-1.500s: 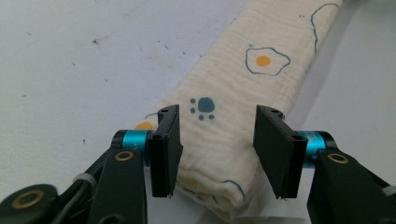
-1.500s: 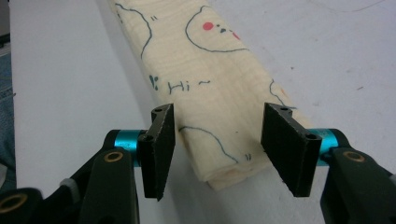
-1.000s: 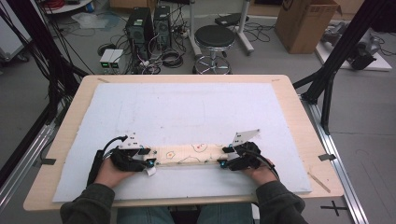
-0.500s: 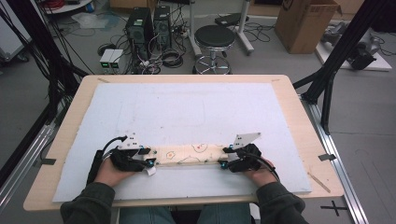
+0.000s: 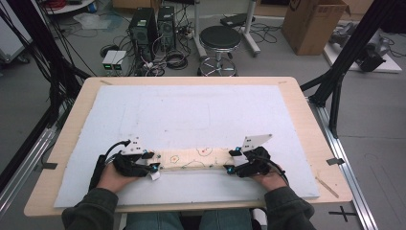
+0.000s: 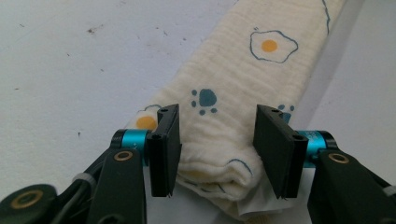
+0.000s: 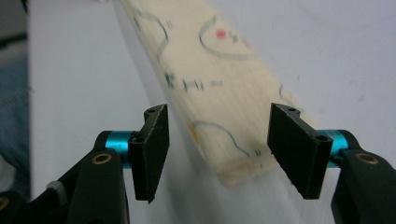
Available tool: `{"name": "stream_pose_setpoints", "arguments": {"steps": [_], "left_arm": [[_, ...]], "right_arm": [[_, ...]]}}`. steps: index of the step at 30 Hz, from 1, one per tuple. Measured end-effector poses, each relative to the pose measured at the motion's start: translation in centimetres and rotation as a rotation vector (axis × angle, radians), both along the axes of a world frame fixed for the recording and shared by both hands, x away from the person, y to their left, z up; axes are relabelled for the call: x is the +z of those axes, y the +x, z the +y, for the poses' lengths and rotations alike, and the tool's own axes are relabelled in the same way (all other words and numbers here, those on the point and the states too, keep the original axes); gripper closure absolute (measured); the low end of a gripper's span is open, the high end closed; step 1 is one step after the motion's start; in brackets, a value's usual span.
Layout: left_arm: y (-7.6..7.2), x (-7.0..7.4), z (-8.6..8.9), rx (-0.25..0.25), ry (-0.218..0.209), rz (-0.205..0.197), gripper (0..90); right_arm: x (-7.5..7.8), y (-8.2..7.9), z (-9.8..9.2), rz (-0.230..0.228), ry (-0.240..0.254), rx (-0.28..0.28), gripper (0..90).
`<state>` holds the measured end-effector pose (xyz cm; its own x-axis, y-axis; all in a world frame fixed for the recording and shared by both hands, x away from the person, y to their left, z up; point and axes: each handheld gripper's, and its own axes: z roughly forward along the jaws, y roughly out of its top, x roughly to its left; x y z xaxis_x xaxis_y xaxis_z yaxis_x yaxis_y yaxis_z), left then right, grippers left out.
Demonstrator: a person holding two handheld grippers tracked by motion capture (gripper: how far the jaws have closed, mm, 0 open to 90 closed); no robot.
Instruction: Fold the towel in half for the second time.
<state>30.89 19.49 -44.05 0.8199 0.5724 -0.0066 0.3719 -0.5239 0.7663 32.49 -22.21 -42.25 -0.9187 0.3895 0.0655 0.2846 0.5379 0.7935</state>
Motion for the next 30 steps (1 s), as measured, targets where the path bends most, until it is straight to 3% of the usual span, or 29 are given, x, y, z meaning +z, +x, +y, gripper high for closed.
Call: {"name": "stream_pose_setpoints", "arguments": {"steps": [3, 5, 8, 13, 16, 20, 30], "left_arm": [[0.0, 0.0, 0.0, -0.002, -0.002, 0.001, 50.9], [0.0, 0.0, 0.0, -0.003, -0.001, 0.0, 50.8], [0.0, 0.0, 0.0, 0.0, 0.0, -0.003, 50.8], [0.0, 0.0, 0.1, -0.001, -0.001, 0.001, 50.8], [0.0, 0.0, 0.1, -0.001, 0.0, 0.002, 50.8], [0.0, 0.0, 0.1, 0.0, -0.002, 0.002, 50.8], [0.0, 0.0, 0.0, 0.002, 0.0, -0.003, 50.5]], "right_arm": [[0.7, 0.7, -0.2, 0.002, 0.075, -0.023, 43.0], [0.5, 1.4, -0.1, 0.018, 0.084, -0.046, 46.8], [-0.3, 2.5, 0.4, 0.07, 0.039, -0.081, 47.3], [-1.2, 2.4, 1.2, 0.06, -0.083, -0.055, 46.0], [-1.4, 2.1, 1.4, 0.027, -0.118, -0.044, 45.7], [-1.7, 1.6, 1.5, -0.008, -0.117, -0.051, 45.2], [-1.9, 1.4, 1.4, -0.024, -0.108, -0.059, 45.0]]}}
